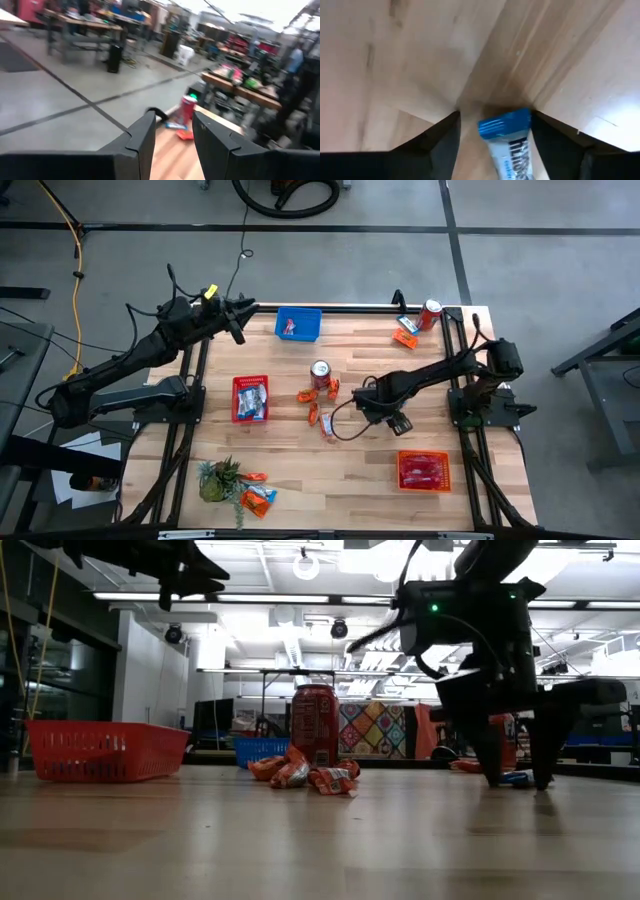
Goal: Sort candy
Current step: Put the white chocolate into the red bin
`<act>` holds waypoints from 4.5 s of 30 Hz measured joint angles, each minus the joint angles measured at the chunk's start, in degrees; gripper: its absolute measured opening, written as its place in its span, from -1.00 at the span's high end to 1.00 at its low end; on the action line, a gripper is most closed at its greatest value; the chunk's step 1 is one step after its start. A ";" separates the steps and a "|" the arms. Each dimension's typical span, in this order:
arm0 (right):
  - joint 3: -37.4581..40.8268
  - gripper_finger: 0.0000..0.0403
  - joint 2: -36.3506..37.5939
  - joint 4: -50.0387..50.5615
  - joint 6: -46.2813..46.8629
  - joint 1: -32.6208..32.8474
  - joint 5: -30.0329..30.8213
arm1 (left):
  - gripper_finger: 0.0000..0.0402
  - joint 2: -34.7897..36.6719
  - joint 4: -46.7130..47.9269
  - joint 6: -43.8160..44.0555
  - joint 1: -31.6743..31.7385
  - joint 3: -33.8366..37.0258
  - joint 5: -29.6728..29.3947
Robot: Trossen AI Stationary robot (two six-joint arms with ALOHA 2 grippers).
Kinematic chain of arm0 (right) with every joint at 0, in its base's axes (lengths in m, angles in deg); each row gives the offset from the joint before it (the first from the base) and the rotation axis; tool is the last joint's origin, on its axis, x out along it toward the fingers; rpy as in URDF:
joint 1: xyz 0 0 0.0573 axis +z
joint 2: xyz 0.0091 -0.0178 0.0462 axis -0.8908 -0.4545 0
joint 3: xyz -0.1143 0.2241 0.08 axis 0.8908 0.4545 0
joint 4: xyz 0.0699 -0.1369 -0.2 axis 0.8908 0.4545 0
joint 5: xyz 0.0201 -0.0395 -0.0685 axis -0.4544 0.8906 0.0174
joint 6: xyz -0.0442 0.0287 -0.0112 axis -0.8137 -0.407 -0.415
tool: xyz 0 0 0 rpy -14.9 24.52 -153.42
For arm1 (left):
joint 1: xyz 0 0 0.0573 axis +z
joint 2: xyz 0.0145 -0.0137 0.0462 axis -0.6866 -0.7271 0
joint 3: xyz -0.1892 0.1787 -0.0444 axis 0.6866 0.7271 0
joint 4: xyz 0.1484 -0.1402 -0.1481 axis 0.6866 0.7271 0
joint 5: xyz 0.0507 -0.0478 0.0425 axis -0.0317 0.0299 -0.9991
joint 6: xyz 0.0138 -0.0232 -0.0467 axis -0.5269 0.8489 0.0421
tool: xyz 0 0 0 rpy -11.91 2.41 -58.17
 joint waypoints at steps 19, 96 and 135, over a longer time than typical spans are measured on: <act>-0.04 0.94 -0.50 -0.15 8.62 1.64 3.40 | 0.43 -7.65 -12.29 9.91 -14.75 0.02 1.14; -11.26 1.00 12.18 -67.87 31.38 0.43 4.14 | -0.12 -26.22 -18.05 -13.16 -44.06 -5.46 -16.29; -11.26 -0.15 21.43 -20.16 53.47 -0.29 29.13 | 0.98 -4.47 35.85 46.98 -36.45 9.63 -22.30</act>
